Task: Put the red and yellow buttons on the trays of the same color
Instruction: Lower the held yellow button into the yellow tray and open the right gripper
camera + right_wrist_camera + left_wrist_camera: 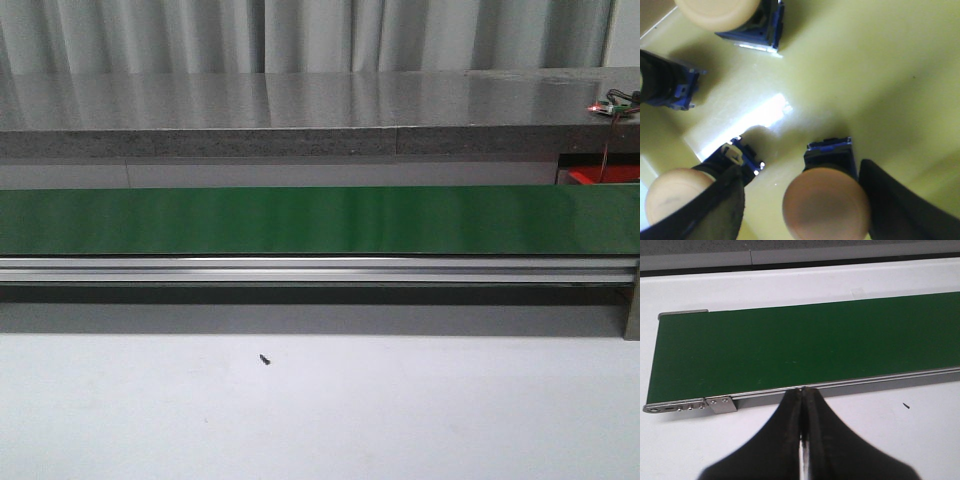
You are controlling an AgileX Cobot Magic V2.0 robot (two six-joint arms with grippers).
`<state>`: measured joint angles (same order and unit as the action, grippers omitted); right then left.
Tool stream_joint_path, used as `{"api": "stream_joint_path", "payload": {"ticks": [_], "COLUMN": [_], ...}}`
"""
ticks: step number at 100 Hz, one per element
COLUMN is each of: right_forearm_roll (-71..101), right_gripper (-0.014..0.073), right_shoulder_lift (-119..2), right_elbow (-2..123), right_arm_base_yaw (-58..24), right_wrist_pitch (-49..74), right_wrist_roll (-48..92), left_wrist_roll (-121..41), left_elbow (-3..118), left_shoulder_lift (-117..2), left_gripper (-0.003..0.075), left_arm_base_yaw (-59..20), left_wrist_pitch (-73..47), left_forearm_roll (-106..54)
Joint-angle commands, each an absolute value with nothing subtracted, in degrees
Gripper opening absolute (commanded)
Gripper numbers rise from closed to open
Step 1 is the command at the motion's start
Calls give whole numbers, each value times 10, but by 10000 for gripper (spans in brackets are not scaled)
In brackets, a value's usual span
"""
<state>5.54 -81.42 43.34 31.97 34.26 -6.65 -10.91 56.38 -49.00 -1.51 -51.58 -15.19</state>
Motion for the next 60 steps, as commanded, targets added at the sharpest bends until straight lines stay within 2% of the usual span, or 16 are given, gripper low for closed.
{"api": "stream_joint_path", "payload": {"ticks": [1, 36, 60], "right_forearm_roll": [58, 43, 41], "right_gripper": [501, 501, 500], "right_shoulder_lift": [-793, -756, -690], "right_elbow": [448, 486, 486], "right_arm_base_yaw": [322, 322, 304], "right_wrist_pitch": [325, 383, 385], "right_wrist_roll": [-67, -67, -67], "left_wrist_roll": [-109, -109, -109], "left_elbow": [578, 578, 578], "left_shoulder_lift": [-486, -486, -486], "left_gripper": [-20, -20, -20], "left_arm_base_yaw": [-20, -20, -20], "left_wrist_pitch": [-486, -486, -486], "left_forearm_roll": [-165, -165, -165]}}
